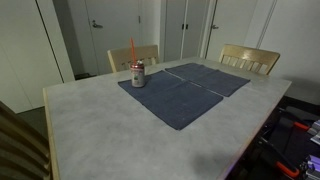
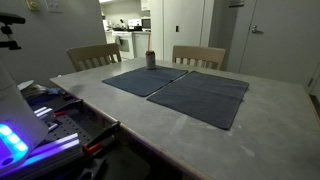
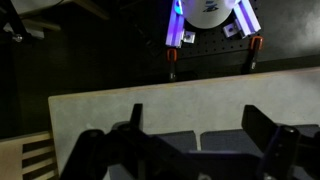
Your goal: Remove the straw from the can and put it on the table
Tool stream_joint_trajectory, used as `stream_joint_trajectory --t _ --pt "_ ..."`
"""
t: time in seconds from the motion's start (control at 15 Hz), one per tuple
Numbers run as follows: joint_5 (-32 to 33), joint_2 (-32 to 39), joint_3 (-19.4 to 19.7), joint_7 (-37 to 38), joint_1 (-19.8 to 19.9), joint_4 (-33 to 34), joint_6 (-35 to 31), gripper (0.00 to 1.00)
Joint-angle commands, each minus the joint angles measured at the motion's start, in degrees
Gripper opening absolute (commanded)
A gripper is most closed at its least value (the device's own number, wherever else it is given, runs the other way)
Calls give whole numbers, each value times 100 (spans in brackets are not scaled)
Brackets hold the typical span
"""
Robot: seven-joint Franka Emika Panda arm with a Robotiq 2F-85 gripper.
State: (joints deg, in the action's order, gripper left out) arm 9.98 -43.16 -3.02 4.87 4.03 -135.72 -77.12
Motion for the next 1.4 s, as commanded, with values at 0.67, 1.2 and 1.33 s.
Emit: stream_joint_trajectory --t 0.67,1.2,1.33 --pt "55 156 31 8 -181 98 -2 100" --pt "25 14 62 48 -228 13 13 100" --pt "25 14 62 48 -228 13 13 100"
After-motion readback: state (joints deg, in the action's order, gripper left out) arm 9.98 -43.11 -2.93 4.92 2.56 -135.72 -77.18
